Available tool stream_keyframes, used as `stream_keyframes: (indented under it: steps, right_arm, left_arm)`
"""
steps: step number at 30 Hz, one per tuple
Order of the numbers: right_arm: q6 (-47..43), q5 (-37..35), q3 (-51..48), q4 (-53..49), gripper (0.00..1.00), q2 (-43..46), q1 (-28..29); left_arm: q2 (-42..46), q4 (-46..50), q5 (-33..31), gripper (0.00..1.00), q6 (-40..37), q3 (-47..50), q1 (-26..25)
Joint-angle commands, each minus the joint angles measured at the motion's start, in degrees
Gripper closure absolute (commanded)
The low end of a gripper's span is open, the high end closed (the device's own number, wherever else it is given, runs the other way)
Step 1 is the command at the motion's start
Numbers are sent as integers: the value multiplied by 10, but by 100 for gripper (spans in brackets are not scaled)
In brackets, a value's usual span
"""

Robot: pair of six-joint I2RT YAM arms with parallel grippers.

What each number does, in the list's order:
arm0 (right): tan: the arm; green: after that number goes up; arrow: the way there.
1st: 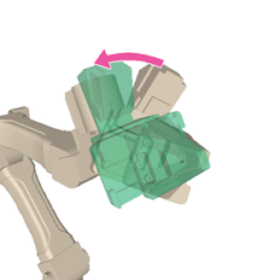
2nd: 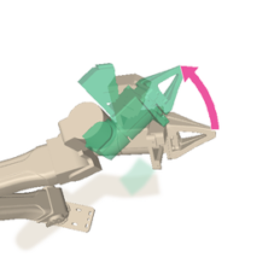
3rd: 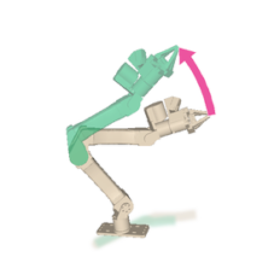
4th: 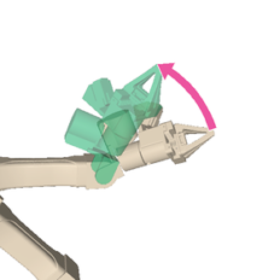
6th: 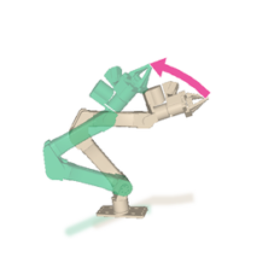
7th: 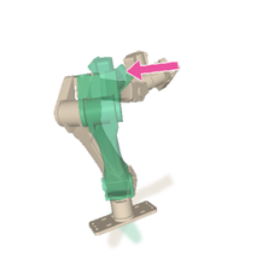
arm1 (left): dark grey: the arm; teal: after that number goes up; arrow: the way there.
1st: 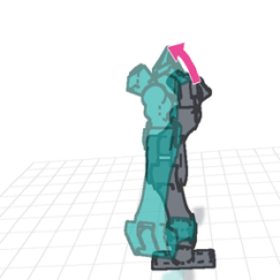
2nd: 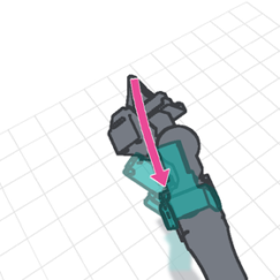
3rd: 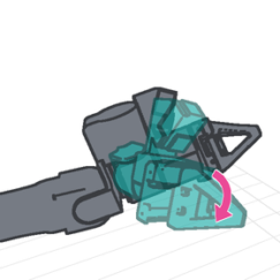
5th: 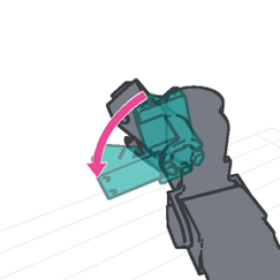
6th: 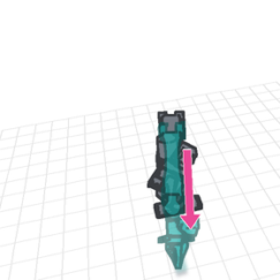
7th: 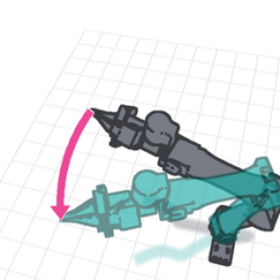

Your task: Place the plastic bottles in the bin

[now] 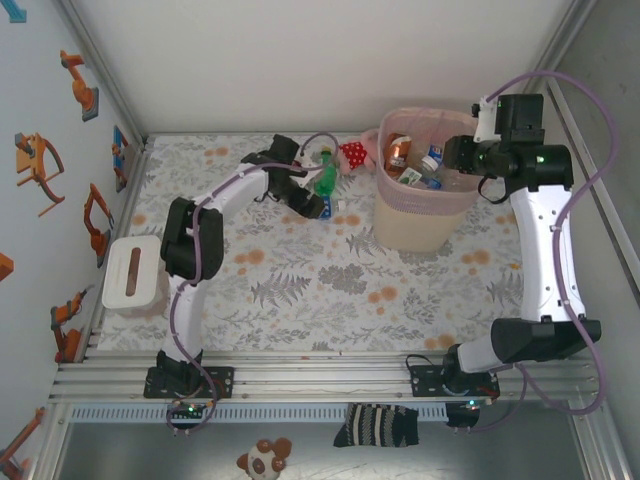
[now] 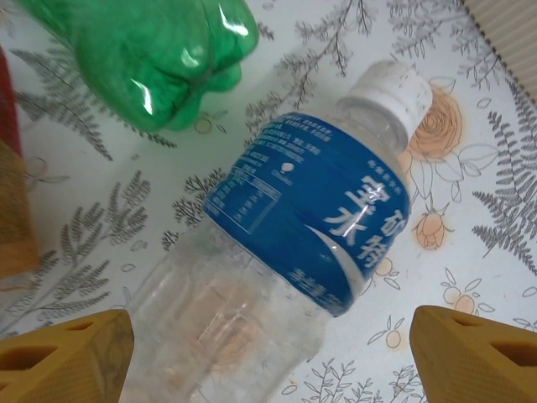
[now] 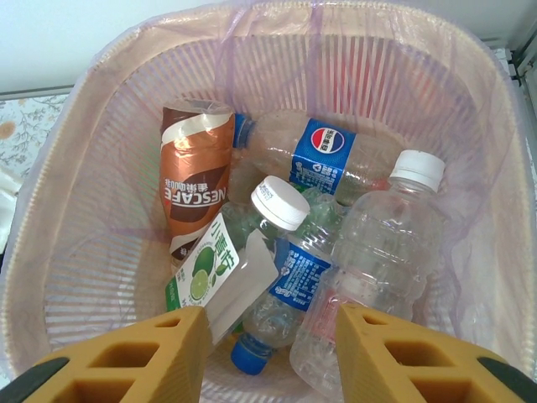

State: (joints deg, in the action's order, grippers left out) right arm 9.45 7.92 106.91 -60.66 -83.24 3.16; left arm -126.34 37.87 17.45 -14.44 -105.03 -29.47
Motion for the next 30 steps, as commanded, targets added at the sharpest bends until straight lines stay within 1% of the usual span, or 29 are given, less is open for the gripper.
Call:
stream_keyframes:
  steps: [1, 5, 14, 21, 30]
  right_arm:
    - [8, 2, -6, -3, 56, 17, 3]
    - [12, 10, -8, 0, 56, 19, 3]
    - [19, 25, -14, 4, 56, 25, 3]
    - [20, 26, -22, 7, 56, 33, 3]
    - [18, 27, -24, 8, 56, 35, 3]
  left_arm:
    - [1, 28, 25, 16, -6, 8, 2]
    - [18, 28, 26, 18, 5, 41, -5]
    - [36, 28, -6, 19, 17, 89, -29]
    - [32, 26, -16, 25, 27, 90, -38]
    - [31, 25, -19, 35, 30, 85, -41]
